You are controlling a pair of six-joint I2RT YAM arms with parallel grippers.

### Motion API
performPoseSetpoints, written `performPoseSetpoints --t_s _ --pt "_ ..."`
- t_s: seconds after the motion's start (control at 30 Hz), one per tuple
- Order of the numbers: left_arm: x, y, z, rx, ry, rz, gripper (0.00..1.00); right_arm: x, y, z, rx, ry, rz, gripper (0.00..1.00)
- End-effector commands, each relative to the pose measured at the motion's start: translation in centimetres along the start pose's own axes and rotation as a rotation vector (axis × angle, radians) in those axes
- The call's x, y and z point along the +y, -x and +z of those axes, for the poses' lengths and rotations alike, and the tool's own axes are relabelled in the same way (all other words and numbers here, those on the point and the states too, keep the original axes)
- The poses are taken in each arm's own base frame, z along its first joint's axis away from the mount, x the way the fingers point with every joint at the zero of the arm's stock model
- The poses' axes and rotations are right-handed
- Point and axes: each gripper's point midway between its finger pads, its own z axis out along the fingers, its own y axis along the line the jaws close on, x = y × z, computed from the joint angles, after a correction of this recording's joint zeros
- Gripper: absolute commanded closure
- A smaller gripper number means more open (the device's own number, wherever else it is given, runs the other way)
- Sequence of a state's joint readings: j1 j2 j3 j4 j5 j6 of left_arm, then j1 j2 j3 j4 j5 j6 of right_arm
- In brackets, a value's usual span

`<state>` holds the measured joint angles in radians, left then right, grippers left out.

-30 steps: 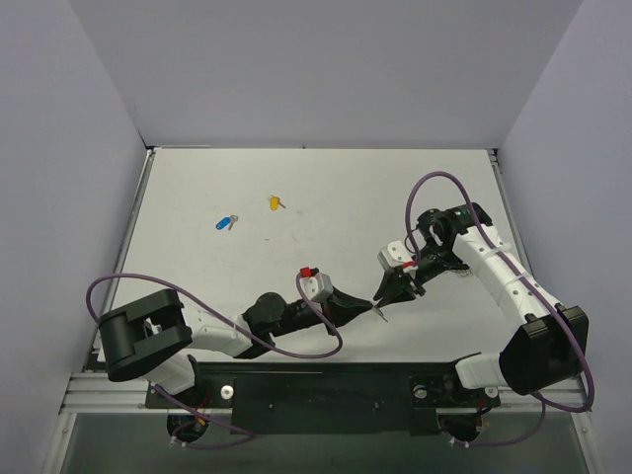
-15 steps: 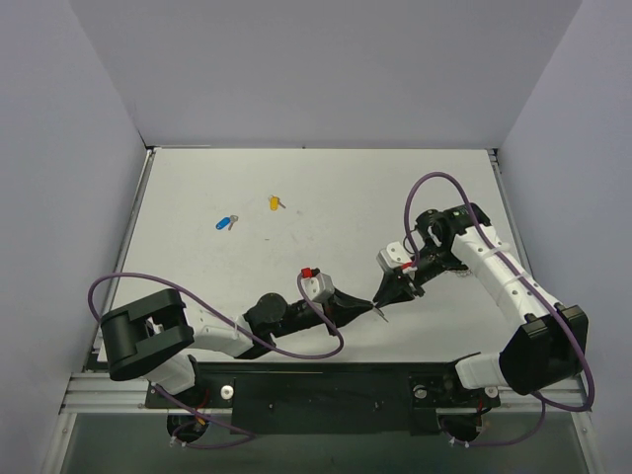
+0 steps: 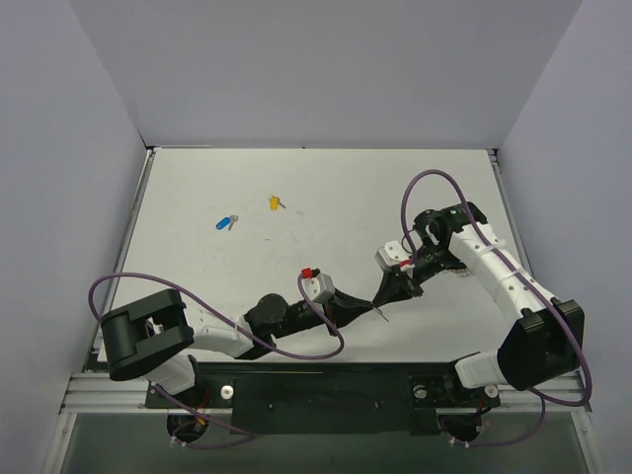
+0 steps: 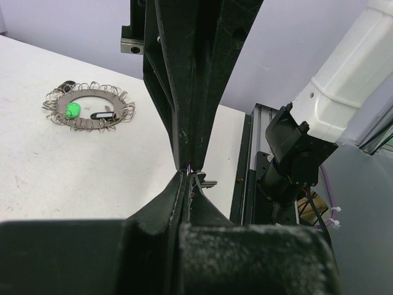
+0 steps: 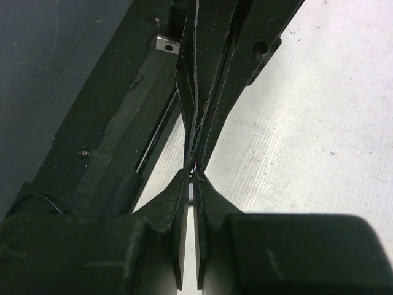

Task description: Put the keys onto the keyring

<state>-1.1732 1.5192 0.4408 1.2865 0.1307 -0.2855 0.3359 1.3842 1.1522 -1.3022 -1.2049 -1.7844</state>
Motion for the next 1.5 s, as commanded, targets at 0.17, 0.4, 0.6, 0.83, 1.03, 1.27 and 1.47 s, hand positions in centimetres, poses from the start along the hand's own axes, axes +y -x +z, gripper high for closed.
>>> performPoseSetpoints --t_s 0.17,0.4,0.6,0.83,1.03,1.27,1.47 --pt "-2.4 7.3 1.0 -0.256 -0.083 0.017 1.00 4.4 2.3 0.2 -0.072 0.115 0.236 1.00" --pt "-3.0 7.0 0.6 -0.241 -0.107 -0.024 0.74 4.3 2.2 0.1 -0.062 0.115 0.266 1.00" --pt "-2.7 7.0 -0.6 -0.208 -0.072 -0.026 0.52 4.2 2.0 0.0 -0.050 0.119 0.290 1.00" --pt "-1.0 5.2 -2.1 -0.017 0.040 0.035 0.40 3.7 1.2 0.0 -0.016 0.110 0.331 1.00" --pt "-0.4 4.0 -1.7 0.163 0.093 0.065 0.45 2.6 0.0 -0.3 0.073 0.054 0.408 1.00" --pt "-0.8 3.3 0.3 0.232 0.069 0.034 0.59 1.0 -1.9 -0.9 0.209 -0.071 0.504 1.00" --pt "-1.1 2.0 1.8 0.251 0.044 -0.028 0.62 0.9 -2.0 -0.9 0.214 -0.080 0.507 1.00"
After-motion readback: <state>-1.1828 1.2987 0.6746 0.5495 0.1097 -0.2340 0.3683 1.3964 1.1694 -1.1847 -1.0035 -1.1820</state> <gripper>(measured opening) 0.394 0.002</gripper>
